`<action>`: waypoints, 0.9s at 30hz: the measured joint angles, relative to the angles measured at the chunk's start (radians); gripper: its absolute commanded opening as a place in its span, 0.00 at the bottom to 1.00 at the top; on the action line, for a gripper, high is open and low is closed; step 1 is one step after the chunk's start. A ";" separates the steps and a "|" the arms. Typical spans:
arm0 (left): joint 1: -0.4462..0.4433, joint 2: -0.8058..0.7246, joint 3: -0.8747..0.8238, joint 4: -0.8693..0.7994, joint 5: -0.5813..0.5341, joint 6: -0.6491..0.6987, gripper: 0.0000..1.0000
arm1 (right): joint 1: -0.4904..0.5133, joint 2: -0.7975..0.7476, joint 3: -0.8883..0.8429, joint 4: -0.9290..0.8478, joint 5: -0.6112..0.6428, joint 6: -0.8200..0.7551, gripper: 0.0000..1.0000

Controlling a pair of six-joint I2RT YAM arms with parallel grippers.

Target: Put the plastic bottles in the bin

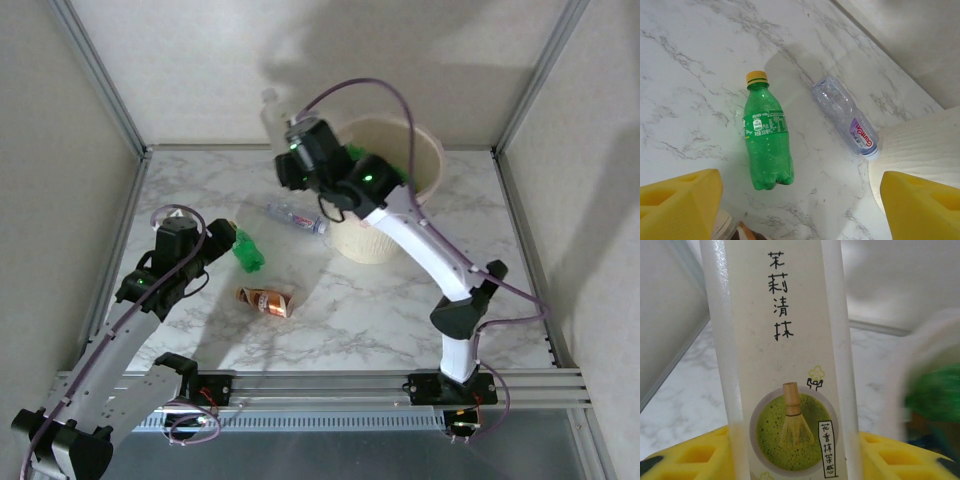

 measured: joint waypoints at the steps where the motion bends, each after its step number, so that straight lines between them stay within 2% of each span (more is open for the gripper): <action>1: 0.000 0.000 0.000 0.000 0.000 0.000 0.82 | -0.029 -0.015 0.000 -0.019 0.007 0.001 0.48; 5: 0.000 0.000 0.000 0.000 0.000 0.000 0.82 | -0.137 -0.068 -0.033 -0.064 0.032 0.007 0.48; 15: 0.001 0.008 -0.011 0.005 0.001 0.000 0.82 | -0.325 -0.223 -0.296 -0.101 0.052 -0.006 0.48; 17: 0.001 0.011 -0.014 0.005 0.001 0.000 0.82 | -0.352 -0.239 -0.327 -0.102 0.052 -0.017 0.54; 20: 0.001 0.014 -0.014 0.005 0.001 -0.003 0.82 | -0.377 -0.251 -0.356 -0.109 0.053 -0.031 0.79; 21: 0.001 0.014 -0.014 0.006 0.001 -0.003 0.82 | -0.380 -0.251 -0.360 -0.113 0.056 -0.032 0.83; 24: 0.001 0.015 -0.014 0.009 0.005 -0.003 0.83 | -0.380 -0.256 -0.362 -0.117 0.059 -0.042 0.87; 27: 0.001 0.021 -0.014 0.013 0.005 -0.004 0.84 | -0.380 -0.270 -0.361 -0.117 0.059 -0.042 0.84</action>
